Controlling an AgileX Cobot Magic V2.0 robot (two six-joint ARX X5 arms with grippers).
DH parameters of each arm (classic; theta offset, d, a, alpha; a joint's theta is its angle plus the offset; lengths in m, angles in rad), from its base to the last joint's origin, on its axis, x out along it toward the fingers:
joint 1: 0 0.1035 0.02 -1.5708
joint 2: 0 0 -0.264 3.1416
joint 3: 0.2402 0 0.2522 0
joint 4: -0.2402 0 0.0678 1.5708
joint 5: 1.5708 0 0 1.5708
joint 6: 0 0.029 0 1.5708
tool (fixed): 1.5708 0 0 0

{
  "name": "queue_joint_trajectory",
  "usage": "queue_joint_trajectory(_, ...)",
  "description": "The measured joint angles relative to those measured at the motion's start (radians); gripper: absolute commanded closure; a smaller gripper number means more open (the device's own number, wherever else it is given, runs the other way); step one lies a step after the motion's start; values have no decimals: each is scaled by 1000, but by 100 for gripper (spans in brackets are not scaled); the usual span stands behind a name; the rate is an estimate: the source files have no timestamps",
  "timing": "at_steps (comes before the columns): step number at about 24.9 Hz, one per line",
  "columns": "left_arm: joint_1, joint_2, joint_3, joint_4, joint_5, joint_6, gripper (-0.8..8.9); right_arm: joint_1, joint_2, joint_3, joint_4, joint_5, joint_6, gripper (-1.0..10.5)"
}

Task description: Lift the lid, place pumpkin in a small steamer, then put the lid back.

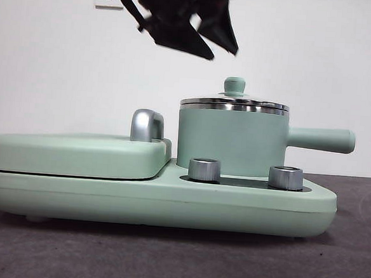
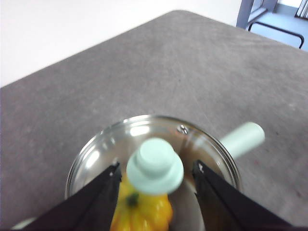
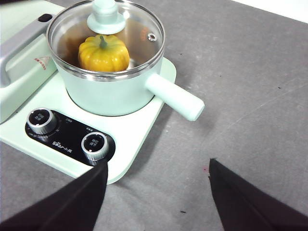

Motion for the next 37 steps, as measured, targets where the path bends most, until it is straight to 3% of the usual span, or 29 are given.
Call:
queue_joint_trajectory(7, 27, -166, -1, -327, 2, -74, 569, 0, 92, 0, 50, -138, 0, 623)
queue_joint_trajectory(11, 51, -281, -70, -347, 3, -88, 569, 0, 201, 0, 169, -231, 0, 623)
queue_joint_trajectory(16, 95, -421, -210, -367, 2, -117, 569, 0, 279, 0, 279, -286, -4, 623)
queue_joint_trajectory(23, 151, -645, -409, -391, 2, -178, 569, 3, 350, 0, 356, -317, -8, 623)
queue_joint_trajectory(29, 170, -713, -438, -459, -5, -201, 567, 15, 355, 0, 361, -317, -8, 625)
queue_joint_trajectory(30, 170, -713, -438, -470, -5, -200, 583, 16, 355, 0, 360, -318, -8, 657)
queue_joint_trajectory(31, 170, -712, -438, -479, -5, -197, 657, 16, 355, 0, 359, -317, -8, 789)
queue_joint_trajectory(32, 169, -711, -438, -486, -5, -191, 840, 16, 355, 0, 357, -316, -7, 920)
queue_joint_trajectory(37, 169, -711, -438, -504, -5, -189, 807, 16, 354, 0, 367, -322, -10, 926)
